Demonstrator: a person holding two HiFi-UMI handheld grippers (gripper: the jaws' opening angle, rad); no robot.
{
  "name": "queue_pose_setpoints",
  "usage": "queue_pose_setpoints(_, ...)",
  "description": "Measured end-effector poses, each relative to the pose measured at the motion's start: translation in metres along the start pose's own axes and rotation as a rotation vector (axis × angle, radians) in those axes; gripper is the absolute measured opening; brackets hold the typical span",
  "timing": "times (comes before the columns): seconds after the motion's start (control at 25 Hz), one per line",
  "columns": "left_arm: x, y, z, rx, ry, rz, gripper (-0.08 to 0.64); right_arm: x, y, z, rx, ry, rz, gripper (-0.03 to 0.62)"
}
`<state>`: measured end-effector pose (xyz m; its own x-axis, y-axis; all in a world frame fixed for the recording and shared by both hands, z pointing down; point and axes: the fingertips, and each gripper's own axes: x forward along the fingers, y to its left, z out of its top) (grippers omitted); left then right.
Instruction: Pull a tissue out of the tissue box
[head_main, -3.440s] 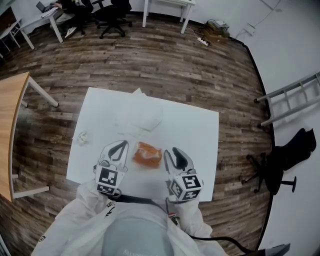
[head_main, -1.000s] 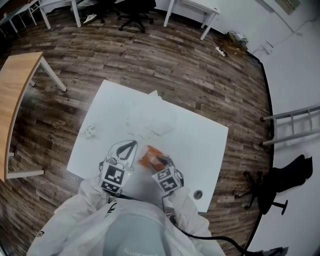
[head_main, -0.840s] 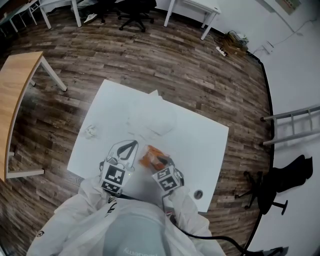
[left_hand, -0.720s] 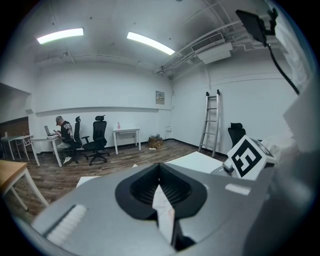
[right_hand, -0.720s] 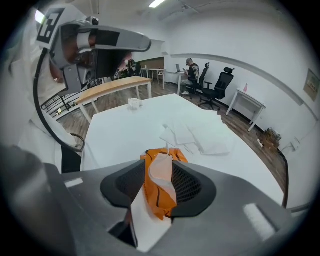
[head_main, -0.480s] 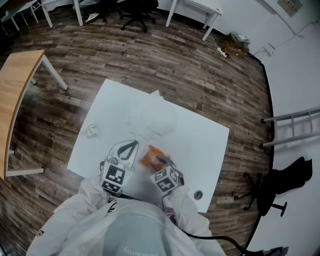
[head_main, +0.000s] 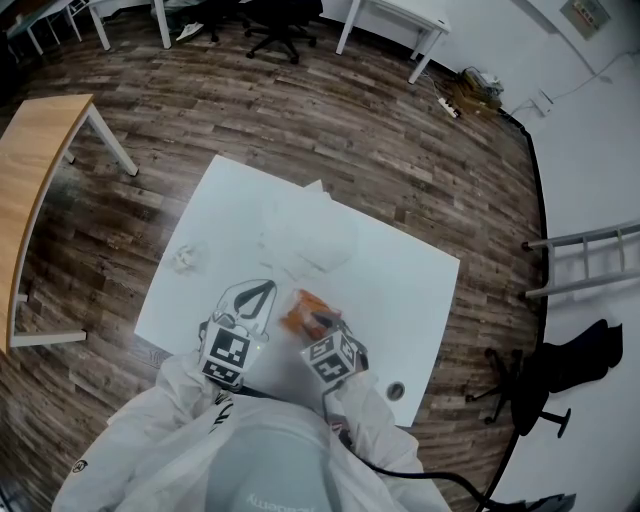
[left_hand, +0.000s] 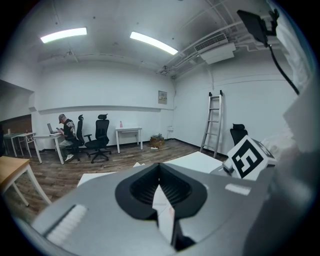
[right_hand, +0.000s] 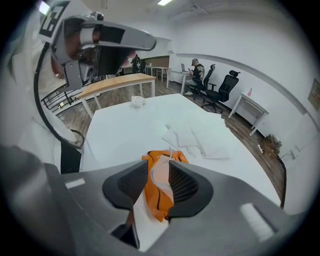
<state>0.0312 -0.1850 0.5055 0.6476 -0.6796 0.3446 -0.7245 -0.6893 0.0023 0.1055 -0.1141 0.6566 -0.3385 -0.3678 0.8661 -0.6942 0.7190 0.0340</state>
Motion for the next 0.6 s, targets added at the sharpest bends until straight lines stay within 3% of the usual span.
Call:
queue_pose_setpoints(0.32, 0.001, -0.004, 0.000, 0.003, 0.001, -0.010, 0.000, -0.001, -0.005, -0.006, 0.026, 0.017, -0.027, 0.107)
queue_pose_setpoints(0.6, 0.003, -0.006, 0.000, 0.004, 0.003, -0.017, 0.000, -0.002, -0.009, -0.012, 0.045, 0.026, -0.040, 0.118)
